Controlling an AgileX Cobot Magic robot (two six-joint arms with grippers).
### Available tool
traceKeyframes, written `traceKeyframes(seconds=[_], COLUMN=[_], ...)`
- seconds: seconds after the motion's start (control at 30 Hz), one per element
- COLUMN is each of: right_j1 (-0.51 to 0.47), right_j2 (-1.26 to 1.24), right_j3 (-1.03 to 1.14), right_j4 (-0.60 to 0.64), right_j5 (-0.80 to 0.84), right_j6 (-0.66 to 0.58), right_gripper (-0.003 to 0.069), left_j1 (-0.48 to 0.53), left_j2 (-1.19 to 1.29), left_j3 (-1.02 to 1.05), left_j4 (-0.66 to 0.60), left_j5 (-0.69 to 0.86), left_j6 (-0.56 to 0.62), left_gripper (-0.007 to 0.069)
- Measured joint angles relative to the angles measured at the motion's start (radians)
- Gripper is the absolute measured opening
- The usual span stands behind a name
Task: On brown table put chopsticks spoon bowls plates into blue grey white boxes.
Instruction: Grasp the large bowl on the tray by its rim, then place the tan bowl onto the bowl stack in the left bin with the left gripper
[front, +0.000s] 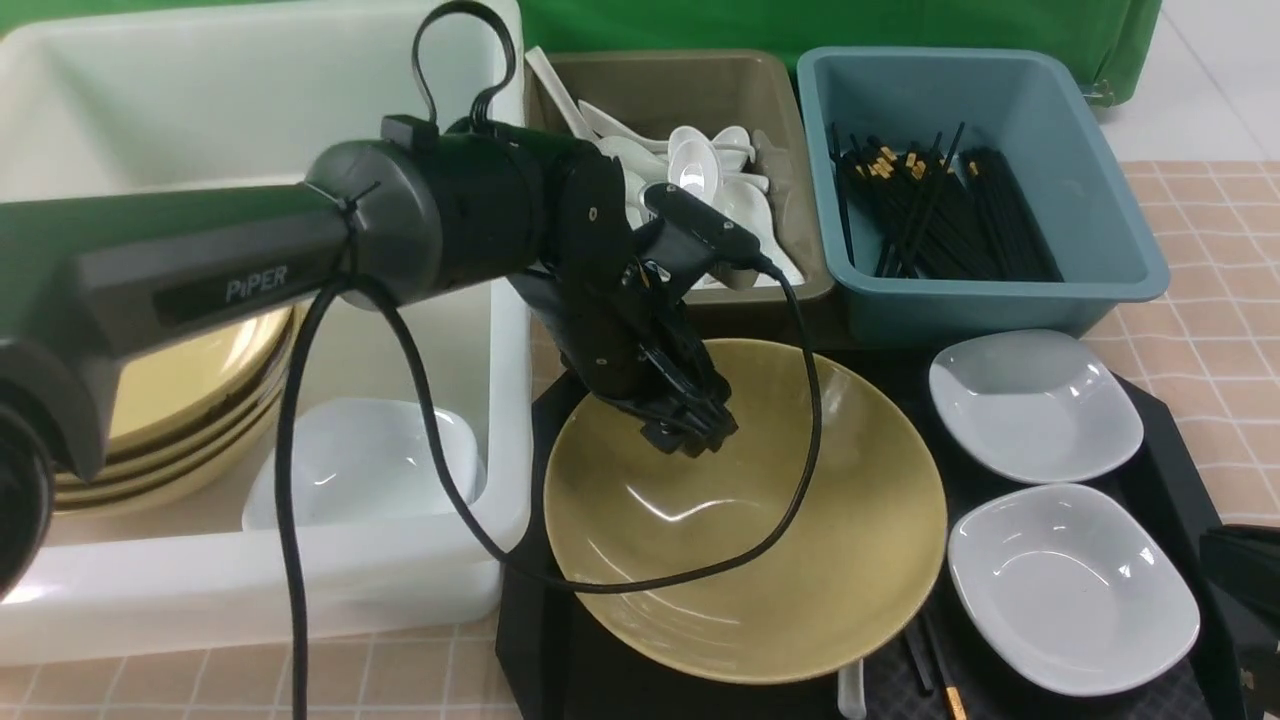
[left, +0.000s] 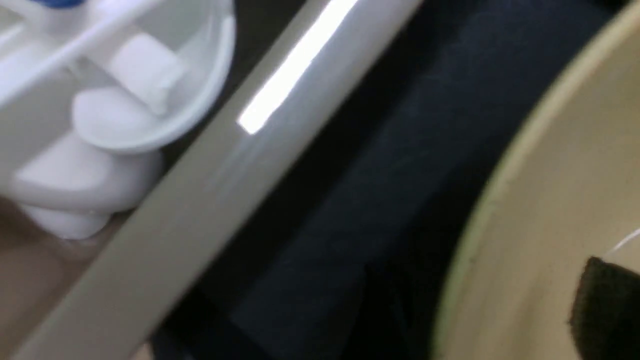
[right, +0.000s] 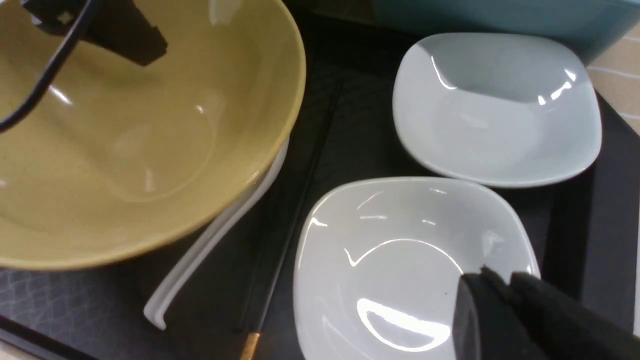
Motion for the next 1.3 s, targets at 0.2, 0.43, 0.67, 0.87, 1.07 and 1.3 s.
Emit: traceKeyframes(seconds=[0.2, 0.43, 0.67, 0.87, 1.07, 1.3], right_j1=[0.000, 0.000, 0.000, 0.000, 0.000, 0.012], right_j2=[0.000, 0.000, 0.000, 0.000, 0.000, 0.000], right_j3=[0.000, 0.000, 0.000, 0.000, 0.000, 0.000], right_j4=[0.000, 0.000, 0.001, 0.001, 0.001, 0.001], right_j5=[0.000, -0.002, -0.002, -0.002, -0.002, -0.002], right_j6=[0.005, 0.007, 0.018, 0.031, 0.031, 0.031], right_gripper=[0.0109, 0.0118, 0.0125, 0.0130, 0.0132, 0.0132], left_j1=[0.000, -0.003, 0.005, 0.162, 0.529, 0.924], left_j2=[-0.005, -0.071, -0.336, -0.652, -0.770, -0.720], left_j3=[0.000, -0.002, 0.001, 0.001, 0.032, 0.220], left_j4=[-0.054, -0.106, -0.049, 0.024, 0.162, 0.123], left_j5=[0.023, 0.053, 0.093, 0.103, 0.091, 0.001], left_j6=[0.005, -0.002, 0.013, -0.022, -0.194, -0.396], left_gripper=[0.0133, 0.0023, 0.0010, 0.0006, 0.0006, 0.0008])
